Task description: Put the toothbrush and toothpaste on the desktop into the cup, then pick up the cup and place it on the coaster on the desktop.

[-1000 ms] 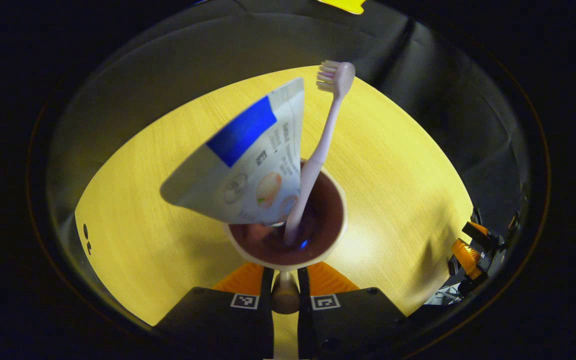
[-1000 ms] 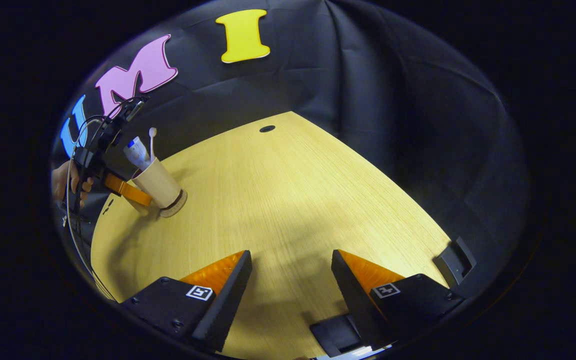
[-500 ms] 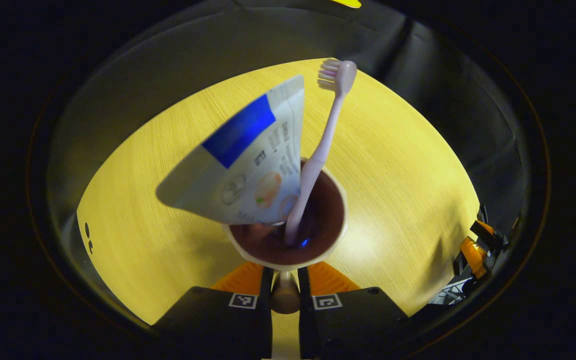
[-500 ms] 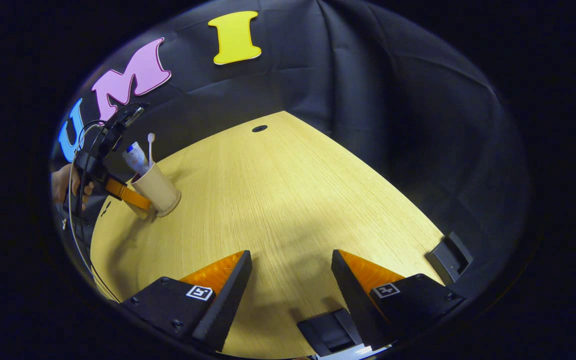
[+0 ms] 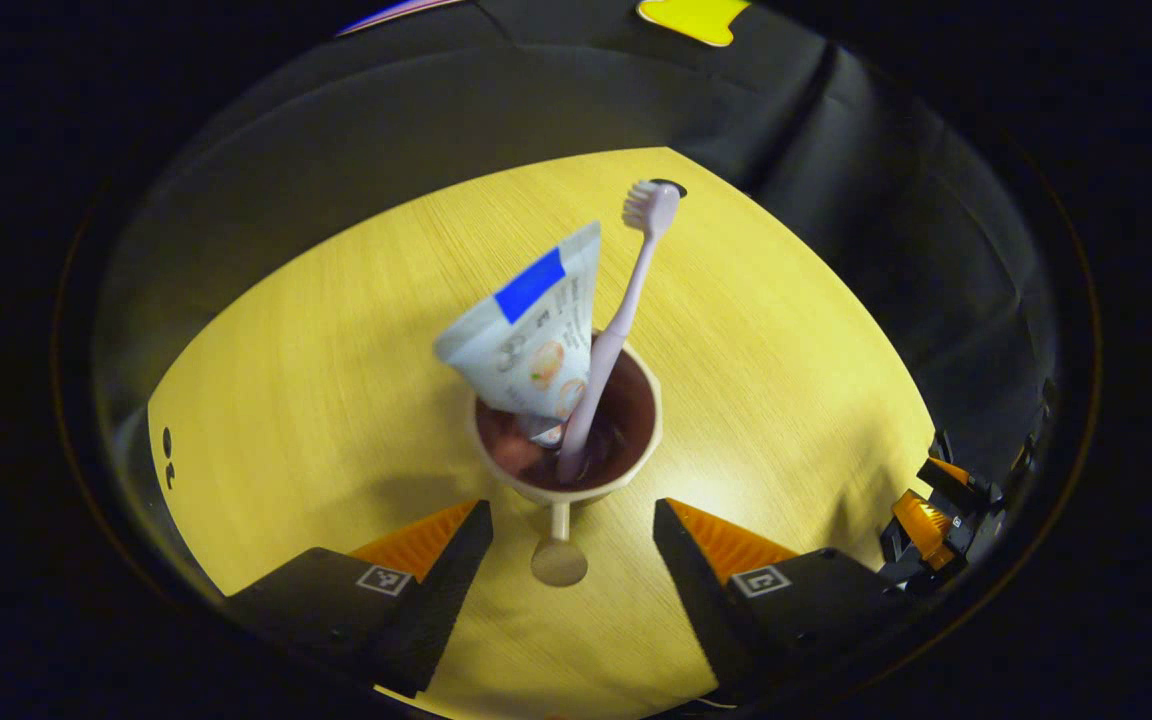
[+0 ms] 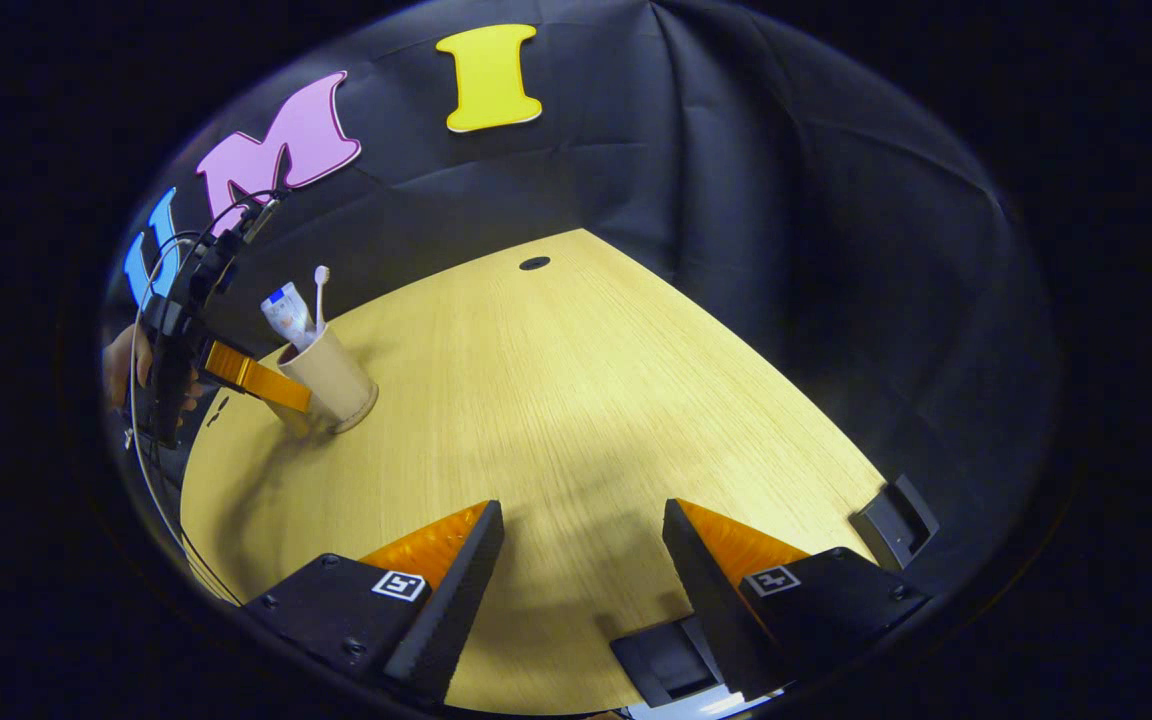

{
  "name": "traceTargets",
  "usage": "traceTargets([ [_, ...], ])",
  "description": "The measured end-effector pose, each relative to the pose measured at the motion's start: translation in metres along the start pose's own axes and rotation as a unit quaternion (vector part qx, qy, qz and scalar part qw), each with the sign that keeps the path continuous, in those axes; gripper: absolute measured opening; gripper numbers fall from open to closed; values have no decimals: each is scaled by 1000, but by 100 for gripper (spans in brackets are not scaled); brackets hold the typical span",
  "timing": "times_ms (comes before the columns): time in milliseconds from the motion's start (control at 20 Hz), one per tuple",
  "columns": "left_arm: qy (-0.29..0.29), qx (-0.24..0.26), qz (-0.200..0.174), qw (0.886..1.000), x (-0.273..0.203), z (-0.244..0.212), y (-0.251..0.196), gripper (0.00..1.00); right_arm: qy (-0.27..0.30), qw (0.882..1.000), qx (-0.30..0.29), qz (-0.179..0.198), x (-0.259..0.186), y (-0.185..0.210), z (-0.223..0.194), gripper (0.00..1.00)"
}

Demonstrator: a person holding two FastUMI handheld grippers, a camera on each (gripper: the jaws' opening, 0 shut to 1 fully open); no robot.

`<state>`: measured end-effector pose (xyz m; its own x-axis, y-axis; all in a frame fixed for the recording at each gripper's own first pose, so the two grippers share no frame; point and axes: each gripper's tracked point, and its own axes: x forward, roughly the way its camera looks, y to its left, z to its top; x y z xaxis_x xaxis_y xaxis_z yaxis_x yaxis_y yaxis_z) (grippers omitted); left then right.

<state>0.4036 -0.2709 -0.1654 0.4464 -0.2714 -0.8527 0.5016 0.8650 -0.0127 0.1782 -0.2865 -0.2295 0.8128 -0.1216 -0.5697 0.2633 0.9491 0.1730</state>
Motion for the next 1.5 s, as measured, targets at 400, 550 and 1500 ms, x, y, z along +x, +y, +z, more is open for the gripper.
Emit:
traceTargets([
  [400,-145,-6,37,989,-95,-15,25,99,-45,996,-64,52,-35,85,37,98],
  [550,-206,-23,44,977,-147,-44,35,98,-73,990,-97,78,-59,128,54,98],
  [1500,-486,-107,180,848,-390,-237,47,98,-208,969,-83,102,-238,228,55,98],
])
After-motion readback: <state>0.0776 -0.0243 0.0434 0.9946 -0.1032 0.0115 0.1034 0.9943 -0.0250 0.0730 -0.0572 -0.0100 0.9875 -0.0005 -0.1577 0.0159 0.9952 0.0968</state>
